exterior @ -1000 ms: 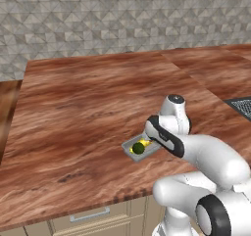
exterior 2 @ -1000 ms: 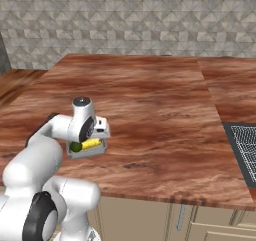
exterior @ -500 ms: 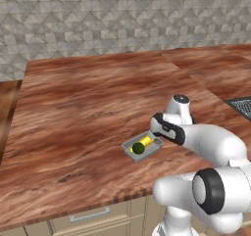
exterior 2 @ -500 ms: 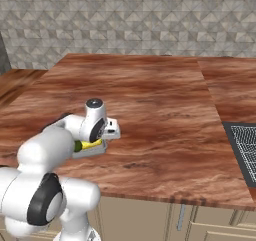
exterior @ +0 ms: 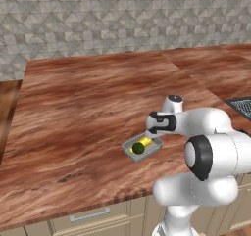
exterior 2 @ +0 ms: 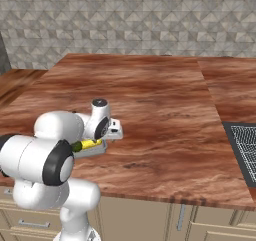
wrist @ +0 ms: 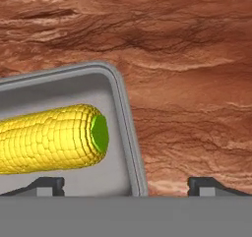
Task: Take the corn and lime out of the freezer and place them in the tupperware container on the counter. Then put the tupperware containing the vegetables back in the freezer.
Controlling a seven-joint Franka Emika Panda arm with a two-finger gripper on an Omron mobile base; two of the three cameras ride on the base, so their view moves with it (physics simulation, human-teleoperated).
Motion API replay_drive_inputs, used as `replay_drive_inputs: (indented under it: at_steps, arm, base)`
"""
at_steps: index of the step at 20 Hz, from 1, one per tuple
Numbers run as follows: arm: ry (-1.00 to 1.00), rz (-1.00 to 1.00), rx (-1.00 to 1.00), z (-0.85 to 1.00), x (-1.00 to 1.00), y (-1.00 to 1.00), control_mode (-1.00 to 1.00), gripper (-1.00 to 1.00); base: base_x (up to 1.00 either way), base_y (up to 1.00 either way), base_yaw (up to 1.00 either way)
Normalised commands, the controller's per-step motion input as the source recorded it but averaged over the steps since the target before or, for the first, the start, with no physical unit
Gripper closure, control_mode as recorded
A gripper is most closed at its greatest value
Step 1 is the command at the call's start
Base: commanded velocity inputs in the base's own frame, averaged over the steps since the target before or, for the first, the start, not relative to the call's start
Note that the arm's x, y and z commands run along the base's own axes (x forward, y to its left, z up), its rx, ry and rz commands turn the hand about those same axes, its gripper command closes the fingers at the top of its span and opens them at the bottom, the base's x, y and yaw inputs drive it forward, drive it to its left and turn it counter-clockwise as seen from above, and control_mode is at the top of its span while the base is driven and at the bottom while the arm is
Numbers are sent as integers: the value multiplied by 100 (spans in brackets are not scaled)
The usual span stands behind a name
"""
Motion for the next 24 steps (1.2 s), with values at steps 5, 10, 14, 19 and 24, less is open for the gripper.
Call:
replay_drive_inputs:
  at_steps: [5, 10, 14, 19, 24]
  arm:
    - [0, 0, -1, -28, 19, 0, -100, -100]
    - [0, 0, -2, -39, 1, 0, -100, -100]
    - [0, 0, -1, -37, -10, -3, -100, -100]
    - [0, 0, 0, -22, -32, -10, -100, -100]
    - [0, 0, 0, -13, -9, -5, -100, -100]
  base:
    - [0, 0, 0]
    - [0, 0, 0]
    - [0, 0, 0]
    - [0, 0, 0]
    - [0, 0, 0]
